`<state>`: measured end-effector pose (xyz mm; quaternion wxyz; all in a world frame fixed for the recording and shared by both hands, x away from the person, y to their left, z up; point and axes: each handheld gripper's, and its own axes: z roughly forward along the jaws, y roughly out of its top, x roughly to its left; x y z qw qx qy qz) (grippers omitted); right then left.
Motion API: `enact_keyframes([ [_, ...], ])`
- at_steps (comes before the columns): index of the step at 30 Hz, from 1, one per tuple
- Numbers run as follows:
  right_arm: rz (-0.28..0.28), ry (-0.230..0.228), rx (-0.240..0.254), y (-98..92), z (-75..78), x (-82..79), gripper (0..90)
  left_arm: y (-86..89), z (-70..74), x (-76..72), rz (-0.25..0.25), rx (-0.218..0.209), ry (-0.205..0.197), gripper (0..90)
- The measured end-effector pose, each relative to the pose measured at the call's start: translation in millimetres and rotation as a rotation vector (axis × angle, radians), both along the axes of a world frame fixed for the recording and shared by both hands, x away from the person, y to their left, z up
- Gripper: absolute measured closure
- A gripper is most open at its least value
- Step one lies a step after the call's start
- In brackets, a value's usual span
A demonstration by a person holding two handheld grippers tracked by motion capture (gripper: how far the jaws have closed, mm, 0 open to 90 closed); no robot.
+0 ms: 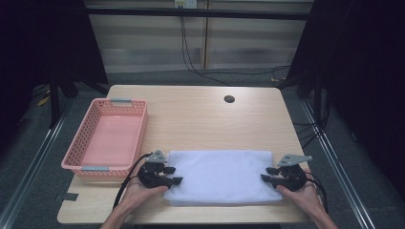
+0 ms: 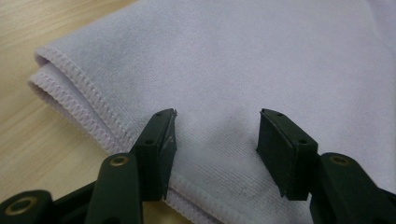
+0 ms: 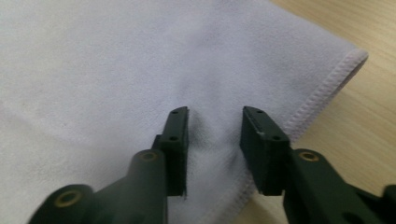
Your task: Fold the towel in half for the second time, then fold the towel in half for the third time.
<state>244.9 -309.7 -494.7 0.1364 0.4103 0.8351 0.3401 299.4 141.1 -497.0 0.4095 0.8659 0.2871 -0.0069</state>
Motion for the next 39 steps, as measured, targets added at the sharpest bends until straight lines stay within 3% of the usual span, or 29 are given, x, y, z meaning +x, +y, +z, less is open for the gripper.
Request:
enact_keyframes([
  [5, -0.035, -0.005, 0.006, -14.7, -0.7, 5.6, 66.3, -15.5, -0.6, 7.3, -0.015, -0.006, 0.002, 45.2],
  [8, -0.07, 0.001, 0.007, -25.6, 0.3, 6.3, 60.0, -28.7, 1.2, 14.1, -0.018, -0.006, 0.001, 42.1],
  [10, -0.078, 0.004, 0.016, -25.7, 2.4, 4.3, 51.1, -27.1, 4.1, 14.9, -0.011, -0.023, -0.002, 41.3],
  [12, -0.07, -0.011, 0.038, -23.3, 7.1, -1.1, 49.0, -21.6, 7.2, 18.2, 0.011, -0.063, 0.026, 35.7],
  [15, -0.061, -0.022, 0.07, -17.7, 13.9, -10.0, 44.2, -18.0, 12.8, 20.6, 0.04, -0.042, 0.013, 32.3],
  [18, -0.03, -0.034, 0.102, -7.6, 19.9, -19.1, 40.0, -17.1, 21.3, 25.2, 0.059, -0.05, -0.008, 31.9],
  [20, -0.03, -0.061, 0.109, 4.6, 23.1, -27.0, 39.6, -17.9, 23.4, 32.9, 0.062, -0.048, 0.007, 31.0],
  [23, 0.019, -0.062, 0.133, 24.9, 27.1, -32.4, 38.2, -16.1, 22.3, 48.3, 0.077, -0.034, 0.02, 31.9],
  [26, 0.083, -0.061, 0.127, 52.0, 30.9, -34.4, 36.8, -12.7, 23.0, 59.4, 0.124, -0.061, 0.02, 33.8],
  [27, 0.112, -0.054, 0.15, 63.4, 31.6, -33.4, 36.7, -11.5, 23.9, 61.6, 0.132, -0.051, 0.013, 33.6],
  [33, 0.228, 0.013, 0.184, 117.8, 26.4, -11.1, 36.0, -11.7, 27.3, 70.2, 0.135, -0.056, 0.0, 34.4],
  [35, 0.267, 0.032, 0.202, 136.0, 27.2, -3.2, 36.5, -14.3, 28.0, 75.8, 0.134, -0.037, -0.008, 34.7],
  [39, 0.336, 0.054, 0.226, 170.6, 28.5, 9.8, 37.0, -15.8, 27.1, 82.4, 0.154, -0.06, 0.006, 35.2],
])
